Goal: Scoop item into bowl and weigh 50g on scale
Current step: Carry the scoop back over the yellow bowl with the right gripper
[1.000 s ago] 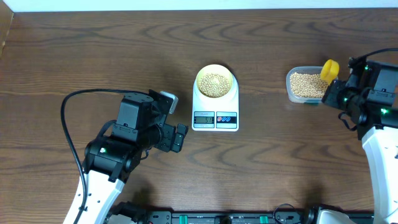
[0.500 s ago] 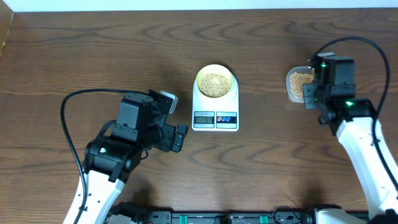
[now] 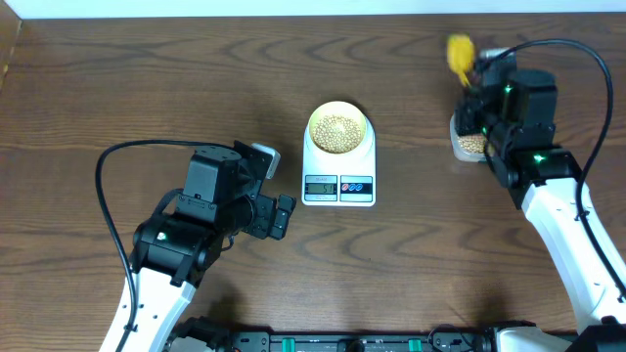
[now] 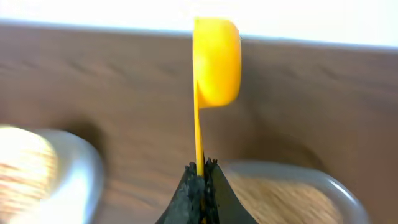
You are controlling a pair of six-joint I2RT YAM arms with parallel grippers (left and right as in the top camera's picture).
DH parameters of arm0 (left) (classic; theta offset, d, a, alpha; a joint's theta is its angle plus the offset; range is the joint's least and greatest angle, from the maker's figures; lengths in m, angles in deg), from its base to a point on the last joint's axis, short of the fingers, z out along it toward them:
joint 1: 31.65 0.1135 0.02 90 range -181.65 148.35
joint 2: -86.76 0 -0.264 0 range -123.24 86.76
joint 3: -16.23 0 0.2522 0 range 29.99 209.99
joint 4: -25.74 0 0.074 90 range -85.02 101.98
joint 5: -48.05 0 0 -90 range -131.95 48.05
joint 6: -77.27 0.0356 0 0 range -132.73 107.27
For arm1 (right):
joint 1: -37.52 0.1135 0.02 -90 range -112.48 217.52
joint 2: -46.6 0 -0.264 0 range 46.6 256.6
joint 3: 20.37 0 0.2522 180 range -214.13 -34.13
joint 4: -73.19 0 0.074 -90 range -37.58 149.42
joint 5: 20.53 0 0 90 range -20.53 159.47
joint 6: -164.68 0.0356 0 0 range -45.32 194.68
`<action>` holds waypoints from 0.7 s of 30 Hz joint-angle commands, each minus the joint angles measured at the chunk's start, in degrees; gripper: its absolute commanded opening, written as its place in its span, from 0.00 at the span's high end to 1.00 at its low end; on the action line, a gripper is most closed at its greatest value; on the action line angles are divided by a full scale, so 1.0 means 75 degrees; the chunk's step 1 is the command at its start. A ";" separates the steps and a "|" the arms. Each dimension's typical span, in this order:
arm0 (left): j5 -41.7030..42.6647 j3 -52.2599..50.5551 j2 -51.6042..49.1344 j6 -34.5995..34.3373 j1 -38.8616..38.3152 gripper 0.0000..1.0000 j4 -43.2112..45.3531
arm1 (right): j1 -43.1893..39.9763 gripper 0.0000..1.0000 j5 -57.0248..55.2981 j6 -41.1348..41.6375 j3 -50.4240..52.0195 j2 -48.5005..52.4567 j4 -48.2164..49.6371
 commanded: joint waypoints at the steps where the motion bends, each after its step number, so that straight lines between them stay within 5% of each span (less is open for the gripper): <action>1: -0.0076 -0.0003 0.0006 0.0015 -0.0017 0.06 0.0006 | 0.0230 0.99 0.2836 0.0761 -0.0125 0.0152 0.0772; 15: -0.0076 -0.0003 0.0006 0.0015 -0.0017 0.06 0.0006 | 0.2247 0.99 0.2168 -0.0583 -0.0125 0.1515 0.1011; 21: -0.0076 -0.0003 0.0006 0.0015 -0.0017 0.07 0.0006 | 0.2480 0.99 0.1772 -0.1661 -0.0125 0.1524 0.0125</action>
